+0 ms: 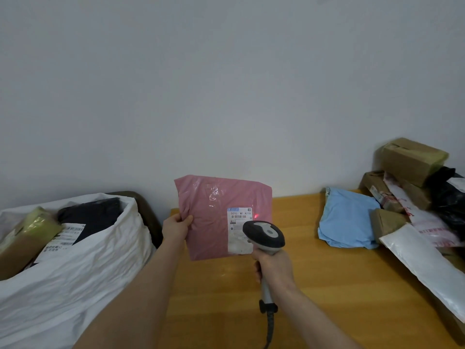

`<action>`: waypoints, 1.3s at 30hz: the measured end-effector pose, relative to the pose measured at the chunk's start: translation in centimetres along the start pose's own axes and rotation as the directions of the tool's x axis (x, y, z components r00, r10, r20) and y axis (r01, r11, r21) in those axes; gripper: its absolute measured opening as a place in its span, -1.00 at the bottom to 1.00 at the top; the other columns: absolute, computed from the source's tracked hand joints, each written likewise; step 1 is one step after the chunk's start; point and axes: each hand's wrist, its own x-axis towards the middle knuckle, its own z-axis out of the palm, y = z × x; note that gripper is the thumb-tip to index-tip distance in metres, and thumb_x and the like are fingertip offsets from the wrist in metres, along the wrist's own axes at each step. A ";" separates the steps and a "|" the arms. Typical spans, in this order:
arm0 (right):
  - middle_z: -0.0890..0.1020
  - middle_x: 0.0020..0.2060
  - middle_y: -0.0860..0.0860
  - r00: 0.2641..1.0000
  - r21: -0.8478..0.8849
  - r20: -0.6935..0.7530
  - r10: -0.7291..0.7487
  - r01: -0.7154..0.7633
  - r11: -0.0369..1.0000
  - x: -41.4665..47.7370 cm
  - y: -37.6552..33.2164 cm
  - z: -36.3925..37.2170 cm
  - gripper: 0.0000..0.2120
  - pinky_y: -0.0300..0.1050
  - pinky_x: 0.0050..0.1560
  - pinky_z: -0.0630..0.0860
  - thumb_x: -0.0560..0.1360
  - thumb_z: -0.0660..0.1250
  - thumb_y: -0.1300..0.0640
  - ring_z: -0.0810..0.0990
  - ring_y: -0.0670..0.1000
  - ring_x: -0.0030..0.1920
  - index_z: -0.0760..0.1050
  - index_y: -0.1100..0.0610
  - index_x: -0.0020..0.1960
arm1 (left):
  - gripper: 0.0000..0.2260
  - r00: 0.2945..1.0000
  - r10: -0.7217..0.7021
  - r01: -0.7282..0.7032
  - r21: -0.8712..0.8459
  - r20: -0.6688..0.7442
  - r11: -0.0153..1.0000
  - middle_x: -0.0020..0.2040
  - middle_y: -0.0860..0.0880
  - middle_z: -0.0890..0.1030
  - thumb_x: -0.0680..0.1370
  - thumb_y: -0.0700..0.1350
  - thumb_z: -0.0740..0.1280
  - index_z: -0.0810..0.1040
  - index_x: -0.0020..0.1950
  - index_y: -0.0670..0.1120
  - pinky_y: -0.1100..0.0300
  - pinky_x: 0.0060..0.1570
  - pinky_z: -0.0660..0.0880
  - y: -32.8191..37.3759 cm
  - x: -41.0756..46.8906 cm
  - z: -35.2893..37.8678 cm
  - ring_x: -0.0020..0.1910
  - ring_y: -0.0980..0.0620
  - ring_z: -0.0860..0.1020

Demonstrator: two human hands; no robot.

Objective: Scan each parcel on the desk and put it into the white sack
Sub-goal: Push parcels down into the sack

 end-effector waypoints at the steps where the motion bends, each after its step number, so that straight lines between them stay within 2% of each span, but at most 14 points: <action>1: 0.49 -0.44 0.14 1.000 -0.004 0.003 -0.012 0.012 1.000 -0.1 0.1 0.1 -0.88 -0.17 -0.48 0.39 0.45 0.34 0.31 0.43 0.00 -0.49 0.48 0.25 -0.26 | -0.64 1.000 0.003 -0.003 -0.007 -0.002 1.000 0.17 -0.23 0.58 0.53 -0.22 0.37 0.48 0.29 -0.30 0.01 0.14 0.49 -0.1 0.0 -0.2 0.15 -0.21 0.54; 4: 0.49 -0.43 0.14 0.999 -0.014 0.023 -0.032 0.032 0.999 -0.2 0.1 0.5 -0.88 -0.19 -0.48 0.39 0.45 0.34 0.32 0.44 0.00 -0.47 0.48 0.25 -0.26 | -0.66 1.000 -0.007 0.006 -0.015 -0.018 1.000 0.15 -0.23 0.60 0.52 -0.20 0.38 0.51 0.27 -0.28 -0.09 0.19 0.49 -0.1 -0.2 -1.3 0.09 -0.17 0.56; 7: 0.48 -0.46 0.12 0.999 -0.017 0.043 -0.025 0.026 1.000 -0.2 0.0 1.2 -0.88 -0.17 -0.48 0.38 0.43 0.34 0.33 0.43 0.00 -0.48 0.47 0.24 -0.27 | -0.70 1.000 0.002 -0.001 0.014 -0.024 1.000 0.05 -0.12 0.61 0.53 -0.17 0.38 0.55 0.23 -0.24 -0.09 0.17 0.50 -0.1 -0.2 -2.4 0.06 -0.14 0.57; 11: 0.49 -0.46 0.12 0.995 -0.020 0.087 -0.039 0.041 0.999 -0.2 -1.0 3.0 -0.92 -0.17 -0.48 0.38 0.41 0.35 0.34 0.44 0.00 -0.50 0.48 0.26 -0.24 | -0.74 0.999 0.011 -0.012 -0.028 -0.040 1.000 -0.10 -0.10 0.60 0.53 -0.18 0.37 0.57 0.17 -0.28 -0.07 0.11 0.53 0.1 0.1 -4.2 -0.04 -0.10 0.57; 13: 0.50 -0.45 0.13 0.991 -0.016 0.108 -0.073 0.075 0.997 0.2 -2.2 4.3 -0.95 -0.18 -0.49 0.41 0.42 0.36 0.34 0.45 -0.01 -0.51 0.50 0.27 -0.18 | -0.78 0.999 0.012 -0.014 -0.060 -0.032 0.998 -0.04 -0.10 0.60 0.55 -0.18 0.35 0.55 0.18 -0.19 -0.01 0.09 0.51 1.1 0.0 -5.4 -0.03 -0.08 0.55; 15: 0.55 -0.45 0.12 0.984 -0.029 0.122 -0.130 0.135 0.990 0.8 -4.0 6.3 -0.95 -0.19 -0.47 0.43 0.44 0.38 0.32 0.48 -0.02 -0.52 0.52 0.29 -0.14 | -0.72 0.998 0.022 -0.027 -0.090 -0.052 0.996 0.06 -0.17 0.61 0.55 -0.19 0.35 0.53 0.25 -0.21 -0.03 0.13 0.52 2.2 0.7 -7.2 0.02 -0.12 0.56; 19: 0.59 -0.44 0.11 0.965 0.014 0.179 -0.193 0.193 0.981 1.9 -8.2 13.4 -0.94 -0.16 -0.42 0.47 0.46 0.38 0.29 0.51 -0.03 -0.50 0.54 0.27 -0.09 | -0.74 0.986 0.028 -0.052 -0.146 -0.162 0.988 -0.03 -0.16 0.63 0.52 -0.22 0.38 0.57 0.19 -0.25 0.02 0.03 0.54 4.5 3.8 -14.4 -0.10 -0.07 0.56; 23: 0.60 -0.40 0.10 0.950 0.044 0.233 -0.208 0.204 0.978 2.0 -10.5 24.6 -0.85 -0.17 -0.40 0.52 0.46 0.38 0.28 0.53 -0.02 -0.46 0.53 0.28 0.01 | -0.73 0.970 0.039 -0.085 -0.184 -0.239 0.979 0.04 -0.13 0.61 0.54 -0.24 0.35 0.53 0.24 -0.25 -0.02 0.10 0.52 5.4 8.1 -24.7 0.00 -0.10 0.57; 27: 0.63 -0.33 0.10 0.933 0.001 0.311 -0.178 0.187 0.982 1.1 -10.3 33.9 -0.95 -0.18 -0.36 0.51 0.47 0.38 0.25 0.54 -0.01 -0.40 0.53 0.23 -0.12 | -0.66 0.943 0.039 -0.088 -0.138 -0.329 0.987 0.12 -0.18 0.62 0.52 -0.19 0.38 0.52 0.27 -0.24 -0.11 0.16 0.51 4.8 11.7 -33.8 0.06 -0.16 0.59; 29: 0.62 -0.31 0.10 0.935 -0.032 0.322 -0.149 0.168 0.985 0.7 -9.7 38.6 -0.92 -0.13 -0.30 0.54 0.46 0.40 0.23 0.55 0.03 -0.36 0.51 0.20 -0.17 | -0.66 0.915 0.036 -0.072 -0.076 -0.402 0.994 0.16 -0.20 0.60 0.53 -0.21 0.37 0.51 0.29 -0.27 -0.03 0.17 0.50 4.5 13.7 -38.3 0.11 -0.16 0.57; 32: 0.65 -0.27 0.17 0.944 -0.050 0.298 -0.140 0.161 0.986 0.6 -8.6 43.6 -0.87 0.04 -0.16 0.65 0.40 0.45 0.14 0.62 0.11 -0.31 0.52 0.17 -0.18 | -0.70 0.883 0.067 -0.034 0.078 -0.465 0.996 0.13 -0.21 0.61 0.53 -0.21 0.36 0.55 0.24 -0.28 0.10 0.06 0.48 3.7 15.5 -43.8 0.10 -0.17 0.57; 34: 0.66 -0.19 0.17 0.955 -0.100 0.267 -0.127 0.159 0.982 0.6 -8.0 45.6 -0.86 0.14 0.00 0.62 0.42 0.44 0.12 0.64 0.17 -0.16 0.47 0.07 -0.18 | -0.74 0.896 0.065 0.049 0.243 -0.439 0.969 0.07 -0.22 0.63 0.52 -0.16 0.36 0.59 0.16 -0.26 0.08 0.04 0.48 1.9 16.5 -45.9 0.06 -0.19 0.58; 36: 0.62 -0.21 0.09 0.965 -0.138 0.251 -0.079 0.117 0.983 0.6 -7.4 46.8 -0.82 0.13 0.09 0.57 0.44 0.43 0.12 0.61 0.15 -0.08 0.42 0.05 -0.19 | -0.74 0.928 0.011 0.139 0.373 -0.373 0.917 0.03 -0.24 0.63 0.51 -0.13 0.38 0.60 0.10 -0.28 0.02 0.07 0.49 -0.2 17.5 -46.6 0.04 -0.22 0.58; 39: 0.64 -0.17 0.12 0.968 -0.147 0.251 0.005 0.033 0.989 1.4 -5.4 47.9 -0.73 0.21 0.08 0.58 0.36 0.48 0.05 0.63 0.19 -0.05 0.51 0.14 -0.04 | -0.65 0.953 -0.114 0.221 0.387 -0.280 0.895 0.05 -0.28 0.62 0.47 -0.15 0.44 0.53 0.17 -0.31 -0.06 0.10 0.53 -1.9 18.2 -46.4 0.05 -0.24 0.58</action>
